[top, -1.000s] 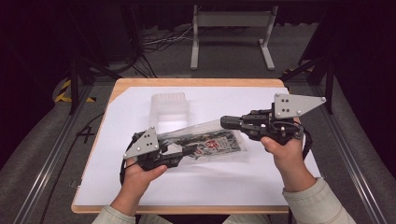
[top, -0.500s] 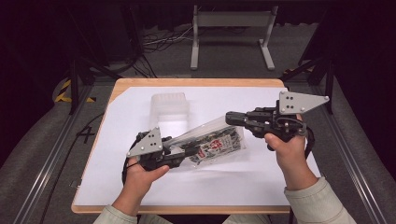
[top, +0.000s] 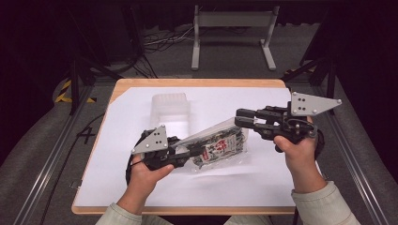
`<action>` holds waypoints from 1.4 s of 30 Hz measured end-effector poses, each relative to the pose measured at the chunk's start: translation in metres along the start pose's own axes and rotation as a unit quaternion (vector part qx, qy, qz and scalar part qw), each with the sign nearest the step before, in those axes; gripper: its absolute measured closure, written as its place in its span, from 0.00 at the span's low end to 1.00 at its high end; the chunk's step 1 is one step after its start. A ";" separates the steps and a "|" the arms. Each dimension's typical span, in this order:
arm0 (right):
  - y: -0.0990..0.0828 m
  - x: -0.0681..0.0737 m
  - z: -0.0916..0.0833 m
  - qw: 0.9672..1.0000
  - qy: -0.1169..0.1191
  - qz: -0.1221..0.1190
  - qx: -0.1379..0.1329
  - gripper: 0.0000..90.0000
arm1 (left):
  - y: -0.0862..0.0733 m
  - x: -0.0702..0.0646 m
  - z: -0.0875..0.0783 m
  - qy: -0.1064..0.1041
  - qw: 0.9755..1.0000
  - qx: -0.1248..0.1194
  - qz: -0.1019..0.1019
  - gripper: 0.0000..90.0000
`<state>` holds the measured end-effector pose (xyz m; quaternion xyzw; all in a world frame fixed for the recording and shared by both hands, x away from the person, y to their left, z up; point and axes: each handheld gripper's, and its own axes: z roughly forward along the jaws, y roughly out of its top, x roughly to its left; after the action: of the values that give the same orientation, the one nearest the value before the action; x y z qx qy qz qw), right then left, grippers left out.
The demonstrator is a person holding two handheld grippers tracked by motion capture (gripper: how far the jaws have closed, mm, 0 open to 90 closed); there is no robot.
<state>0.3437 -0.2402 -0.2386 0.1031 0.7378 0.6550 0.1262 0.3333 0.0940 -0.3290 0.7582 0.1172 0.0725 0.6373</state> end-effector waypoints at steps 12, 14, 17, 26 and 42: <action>-0.031 -0.009 -0.039 0.997 -0.069 0.023 0.022 0.63 | 0.018 0.004 -0.001 0.008 1.000 -0.010 -0.008 0.81; -0.045 -0.012 -0.049 0.995 -0.090 0.035 0.028 0.63 | 0.023 0.006 0.000 0.008 1.000 -0.013 -0.012 0.81; -0.056 -0.015 -0.054 0.993 -0.102 0.046 0.034 0.62 | 0.026 0.009 0.000 0.006 1.000 -0.014 -0.015 0.81; -0.077 -0.024 -0.054 0.985 -0.150 0.052 0.073 0.58 | 0.044 0.014 -0.003 0.020 0.999 -0.028 -0.023 0.81; -0.103 -0.038 -0.059 0.975 -0.185 0.056 0.111 0.60 | 0.073 0.029 -0.020 0.079 0.996 -0.034 -0.010 0.81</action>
<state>0.3615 -0.3204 -0.3320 0.2774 0.7629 0.5443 0.2114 0.3625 0.1091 -0.2550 0.7268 0.1723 0.1296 0.6521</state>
